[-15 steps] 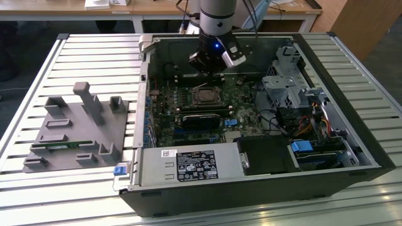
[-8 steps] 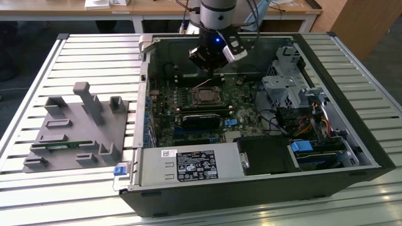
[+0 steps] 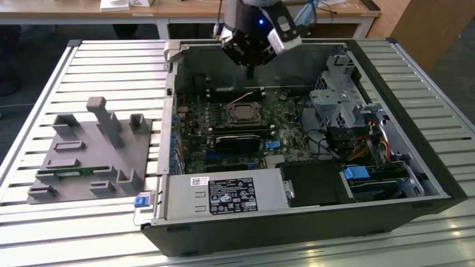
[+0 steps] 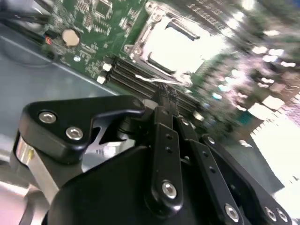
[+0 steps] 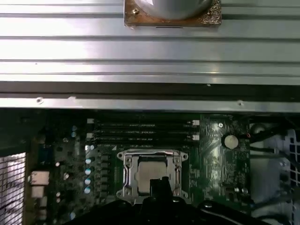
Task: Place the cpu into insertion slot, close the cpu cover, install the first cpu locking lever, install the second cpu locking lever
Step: 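Install the first cpu locking lever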
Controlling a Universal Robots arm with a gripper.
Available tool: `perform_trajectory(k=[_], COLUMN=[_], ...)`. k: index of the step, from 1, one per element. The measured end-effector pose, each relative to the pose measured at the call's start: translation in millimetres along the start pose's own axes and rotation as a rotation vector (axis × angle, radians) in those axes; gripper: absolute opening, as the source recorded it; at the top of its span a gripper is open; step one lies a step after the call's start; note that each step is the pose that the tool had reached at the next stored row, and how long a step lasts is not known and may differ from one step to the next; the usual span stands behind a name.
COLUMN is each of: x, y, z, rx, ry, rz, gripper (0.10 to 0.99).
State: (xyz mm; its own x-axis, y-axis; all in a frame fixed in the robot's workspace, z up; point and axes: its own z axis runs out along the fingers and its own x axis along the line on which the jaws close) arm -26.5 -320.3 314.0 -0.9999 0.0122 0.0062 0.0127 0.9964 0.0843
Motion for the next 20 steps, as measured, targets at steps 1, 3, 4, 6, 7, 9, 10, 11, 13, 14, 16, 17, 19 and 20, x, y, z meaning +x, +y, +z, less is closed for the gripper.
perform_trajectory(k=[1, 3, 4, 6, 7, 9, 10, 11, 13, 14, 16, 17, 19, 20], x=[1.0, 2.6, 3.1, 3.8, 3.9, 4.0, 4.0, 4.0, 3.9, 3.9, 5.3, 5.3, 5.3, 5.3], y=[-4.7, -12.5, -15.2, -18.5, -19.1, -19.2, -19.2, -19.2, -19.2, -19.2, -19.7, -19.7, -19.7, -19.7], z=[-14.7, -38.5, -46.7, -56.9, -58.9, -59.1, -59.1, -59.1, -59.1, -59.0, -52.5, -52.7, -52.6, -52.6], rx=[-0.001, -0.003, -0.004, -0.005, -0.005, -0.005, -0.005, -0.005, -0.005, -0.005, -0.005, -0.005, -0.005, -0.005], ry=[0.0031, 0.0079, 0.0095, 0.0115, 0.0119, 0.0121, 0.012, 0.012, 0.012, 0.012, 0.012, 0.0122, 0.0121, 0.012], rz=[0.003, 0.009, 0.011, 0.013, 0.014, 0.014, 0.014, 0.014, 0.014, 0.014, 0.014, 0.014, 0.014, 0.014], gripper=[0.106, 0.106, 0.106, 0.106, 0.106, 0.106, 0.106, 0.106, 0.106, 0.106, 0.106, 0.106, 0.106, 0.106])
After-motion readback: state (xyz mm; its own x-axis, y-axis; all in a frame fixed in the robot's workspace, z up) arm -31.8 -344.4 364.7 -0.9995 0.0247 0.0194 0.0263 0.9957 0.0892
